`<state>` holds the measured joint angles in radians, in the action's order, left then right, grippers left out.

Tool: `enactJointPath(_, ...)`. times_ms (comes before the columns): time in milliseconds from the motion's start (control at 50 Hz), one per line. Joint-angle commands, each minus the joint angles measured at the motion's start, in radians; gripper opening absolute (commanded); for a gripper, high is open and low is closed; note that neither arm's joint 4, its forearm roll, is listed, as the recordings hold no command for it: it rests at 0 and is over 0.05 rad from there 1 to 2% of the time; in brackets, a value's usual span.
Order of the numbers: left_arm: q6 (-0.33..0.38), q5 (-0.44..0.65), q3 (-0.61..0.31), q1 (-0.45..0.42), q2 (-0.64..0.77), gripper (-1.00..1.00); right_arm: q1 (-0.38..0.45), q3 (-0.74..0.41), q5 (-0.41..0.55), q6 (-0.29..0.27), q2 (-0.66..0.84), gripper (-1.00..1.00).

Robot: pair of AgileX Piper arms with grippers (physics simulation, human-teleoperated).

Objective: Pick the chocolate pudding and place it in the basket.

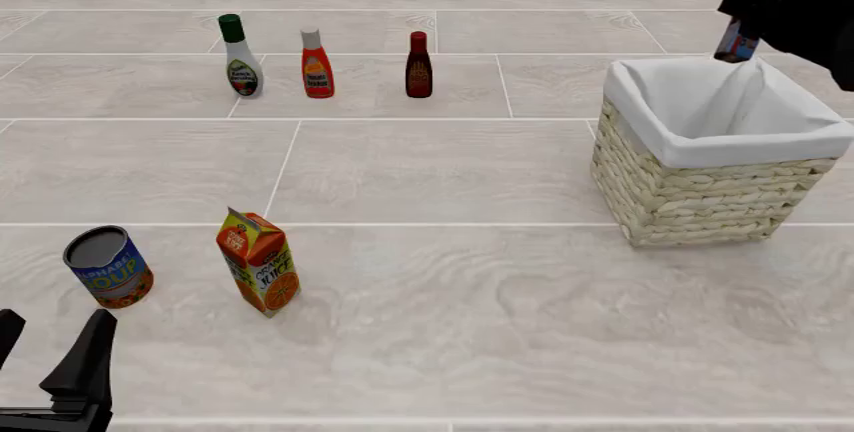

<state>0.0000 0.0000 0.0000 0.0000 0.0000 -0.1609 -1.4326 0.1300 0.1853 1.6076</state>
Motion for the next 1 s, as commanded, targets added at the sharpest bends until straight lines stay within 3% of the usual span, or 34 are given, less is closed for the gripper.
enactJointPath(20,0.0,0.0,0.0,0.0,0.0,1.0,-0.007,0.003,-0.015,0.008,0.015,-1.0)
enactJointPath(1000,0.0,0.0,0.0,0.0,0.0,1.0,-0.033,-0.057,-0.015,-0.01,0.09,-1.0)
